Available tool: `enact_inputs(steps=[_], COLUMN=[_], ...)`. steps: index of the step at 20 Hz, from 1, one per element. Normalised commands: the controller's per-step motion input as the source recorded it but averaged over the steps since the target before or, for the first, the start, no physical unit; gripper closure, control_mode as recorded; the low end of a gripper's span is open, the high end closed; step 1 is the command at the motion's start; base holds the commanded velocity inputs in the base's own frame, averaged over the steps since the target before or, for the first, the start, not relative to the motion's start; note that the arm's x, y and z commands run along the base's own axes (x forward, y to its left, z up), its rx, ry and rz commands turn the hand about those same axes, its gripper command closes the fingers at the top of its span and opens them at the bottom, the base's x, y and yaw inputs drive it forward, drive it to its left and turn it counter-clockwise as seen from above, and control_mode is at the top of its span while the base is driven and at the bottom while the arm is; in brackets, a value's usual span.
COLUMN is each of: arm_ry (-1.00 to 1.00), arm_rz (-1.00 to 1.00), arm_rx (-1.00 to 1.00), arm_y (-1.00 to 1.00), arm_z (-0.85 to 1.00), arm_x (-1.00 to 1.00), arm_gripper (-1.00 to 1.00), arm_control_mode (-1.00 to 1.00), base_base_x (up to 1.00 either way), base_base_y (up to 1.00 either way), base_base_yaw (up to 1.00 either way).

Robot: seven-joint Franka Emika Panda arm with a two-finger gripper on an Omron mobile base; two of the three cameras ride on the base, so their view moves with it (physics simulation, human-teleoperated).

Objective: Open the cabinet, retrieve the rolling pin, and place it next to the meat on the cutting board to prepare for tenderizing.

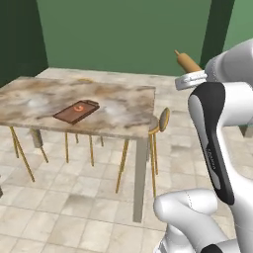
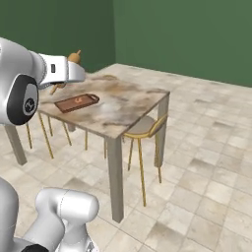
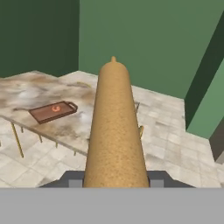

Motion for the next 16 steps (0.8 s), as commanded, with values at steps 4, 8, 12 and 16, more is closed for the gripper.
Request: enact_inputs(steps=[4, 8, 12, 16], arm_ry=[0.00, 0.00, 0.00, 0.00], arm_rz=[0.00, 0.00, 0.00, 0.00], arm_rx=[0.00, 0.00, 0.00, 0.00], arm_y=[0.00, 0.00, 0.00, 0.00], arm_z=[0.00, 0.00, 0.00, 0.00], arm_x=[0.00, 0.00, 0.00, 0.00], arm_gripper=[1.00, 1.00, 1.00, 1.00], arm_control_mode=[1.00, 1.00, 1.00, 1.00], base_base_x=[0.01, 0.02, 0.14, 0.29], base_base_y=[1.00, 1.00, 1.00, 1.00], base_base_yaw=[-0.31, -0.31, -0.31, -0.30])
